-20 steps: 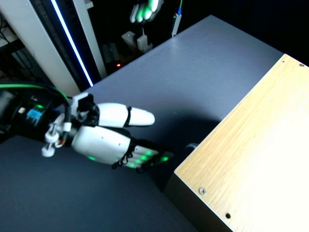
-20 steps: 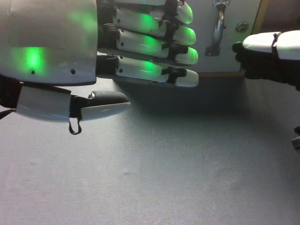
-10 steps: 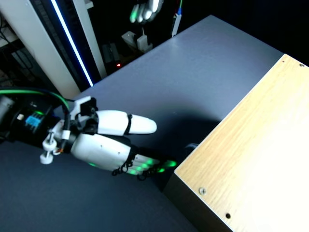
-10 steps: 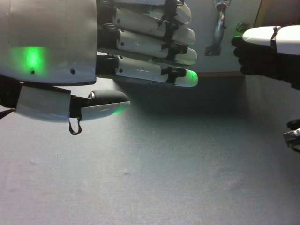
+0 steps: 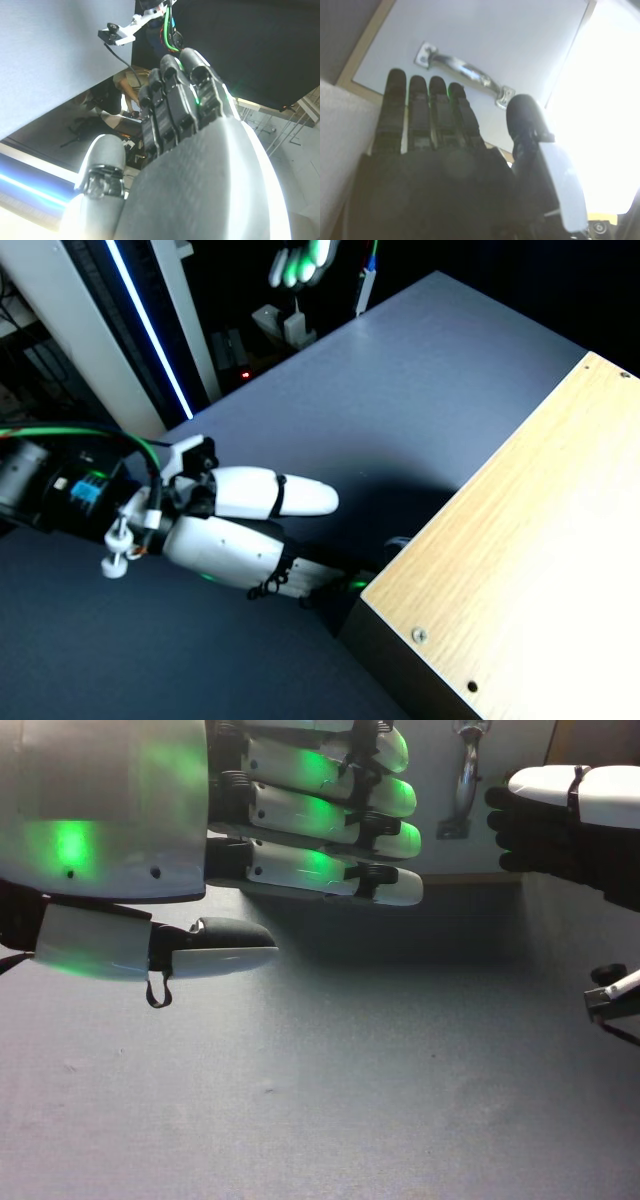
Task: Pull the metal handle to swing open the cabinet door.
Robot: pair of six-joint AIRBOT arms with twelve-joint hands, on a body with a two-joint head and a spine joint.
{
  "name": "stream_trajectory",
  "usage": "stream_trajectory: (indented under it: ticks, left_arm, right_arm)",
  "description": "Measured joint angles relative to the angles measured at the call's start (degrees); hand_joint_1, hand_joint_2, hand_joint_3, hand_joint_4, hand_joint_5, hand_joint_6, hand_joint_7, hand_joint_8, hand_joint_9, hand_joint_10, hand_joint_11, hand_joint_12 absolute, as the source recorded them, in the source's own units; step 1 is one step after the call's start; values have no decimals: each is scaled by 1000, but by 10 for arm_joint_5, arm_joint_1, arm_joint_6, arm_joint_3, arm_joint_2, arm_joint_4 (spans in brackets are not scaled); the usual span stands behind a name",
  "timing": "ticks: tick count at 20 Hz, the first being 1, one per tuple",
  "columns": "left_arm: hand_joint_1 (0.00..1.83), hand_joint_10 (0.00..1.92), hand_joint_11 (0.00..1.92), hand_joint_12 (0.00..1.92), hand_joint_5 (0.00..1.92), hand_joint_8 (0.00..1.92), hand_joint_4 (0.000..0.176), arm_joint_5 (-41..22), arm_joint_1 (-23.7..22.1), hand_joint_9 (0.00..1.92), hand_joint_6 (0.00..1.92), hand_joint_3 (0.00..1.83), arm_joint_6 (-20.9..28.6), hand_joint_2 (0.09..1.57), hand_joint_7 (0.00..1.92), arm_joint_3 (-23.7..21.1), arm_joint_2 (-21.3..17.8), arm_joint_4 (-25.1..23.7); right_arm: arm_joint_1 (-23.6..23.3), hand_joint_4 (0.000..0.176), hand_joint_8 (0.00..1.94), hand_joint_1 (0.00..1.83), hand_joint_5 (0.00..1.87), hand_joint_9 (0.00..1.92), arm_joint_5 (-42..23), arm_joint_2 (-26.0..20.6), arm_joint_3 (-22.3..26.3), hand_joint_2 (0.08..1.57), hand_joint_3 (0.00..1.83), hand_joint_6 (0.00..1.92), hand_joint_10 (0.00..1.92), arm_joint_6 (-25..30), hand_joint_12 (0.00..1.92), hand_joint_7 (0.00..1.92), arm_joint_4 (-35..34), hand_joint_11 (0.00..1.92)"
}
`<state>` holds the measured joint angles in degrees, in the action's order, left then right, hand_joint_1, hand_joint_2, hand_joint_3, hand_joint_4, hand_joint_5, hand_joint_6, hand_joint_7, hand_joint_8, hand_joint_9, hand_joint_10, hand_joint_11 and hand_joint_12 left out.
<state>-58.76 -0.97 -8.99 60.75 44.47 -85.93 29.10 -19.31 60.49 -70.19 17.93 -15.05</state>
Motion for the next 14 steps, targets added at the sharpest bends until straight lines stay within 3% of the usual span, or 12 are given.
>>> stream_trajectory:
  ticks: [14]
  left_arm:
    - [0, 2, 0, 744, 363, 3, 0, 0, 0, 355, 1, 205, 0, 1571, 384, 0, 0, 0]
  right_arm:
    - [20, 0, 0, 0, 70, 98, -10, -23, 80, 1561, 16, 0, 0, 0, 417, 81, 72, 0]
